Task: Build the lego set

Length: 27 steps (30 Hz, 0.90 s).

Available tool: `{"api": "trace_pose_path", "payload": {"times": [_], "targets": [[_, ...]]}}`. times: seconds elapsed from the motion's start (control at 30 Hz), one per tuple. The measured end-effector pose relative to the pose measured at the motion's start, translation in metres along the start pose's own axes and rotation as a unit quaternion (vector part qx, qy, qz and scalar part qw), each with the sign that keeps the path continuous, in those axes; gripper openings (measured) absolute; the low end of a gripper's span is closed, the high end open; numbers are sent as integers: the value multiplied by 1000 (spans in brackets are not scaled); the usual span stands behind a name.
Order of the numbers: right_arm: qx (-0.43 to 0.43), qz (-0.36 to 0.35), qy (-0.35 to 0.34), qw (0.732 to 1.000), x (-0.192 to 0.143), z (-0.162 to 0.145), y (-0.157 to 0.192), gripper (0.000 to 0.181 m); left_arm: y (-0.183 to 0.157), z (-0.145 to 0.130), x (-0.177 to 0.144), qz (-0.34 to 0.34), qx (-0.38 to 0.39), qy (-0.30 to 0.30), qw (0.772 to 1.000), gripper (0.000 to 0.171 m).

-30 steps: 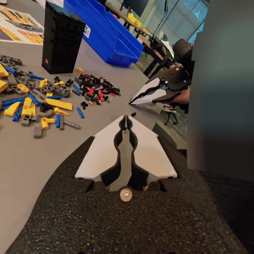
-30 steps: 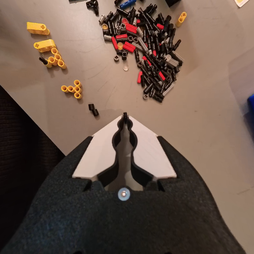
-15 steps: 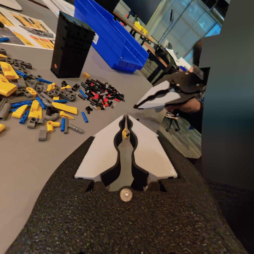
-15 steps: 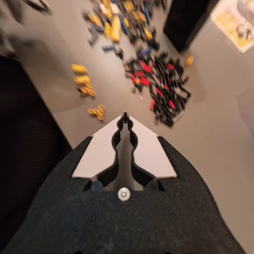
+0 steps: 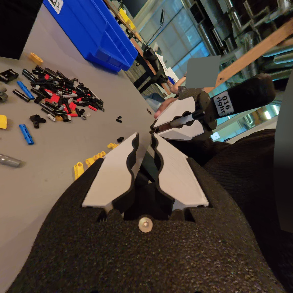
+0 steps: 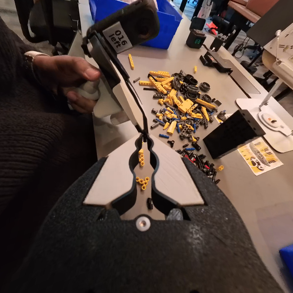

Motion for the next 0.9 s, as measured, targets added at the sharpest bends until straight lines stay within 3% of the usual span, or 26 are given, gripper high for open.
{"api": "trace_pose_path", "payload": {"times": [0.33,0.47,0.77,0.9], "targets": [[-15,-9,-10,1000,-5,-6,0,5,-1,3,10,-75,-28,3,997,16],[-18,-5,-15,1000,-6,-8,1,5,1,5,9,-88,-40,-2,995,4],[9,4,-50,999,-10,-10,1,6,4,5,10,-141,-70,-2,987,4],[40,21,-61,997,-11,-8,-1,17,6,4,8,-146,-81,-5,986,4]]}}
Point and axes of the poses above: each gripper's, where its closed fingertips meet, x out along the fingers, z out of its top, y = z × x across the jaws, the point moved 9 cm from there along -x, back along the fingers, and after that the axes turned 12 degrees about y, right-handed, at the moved point
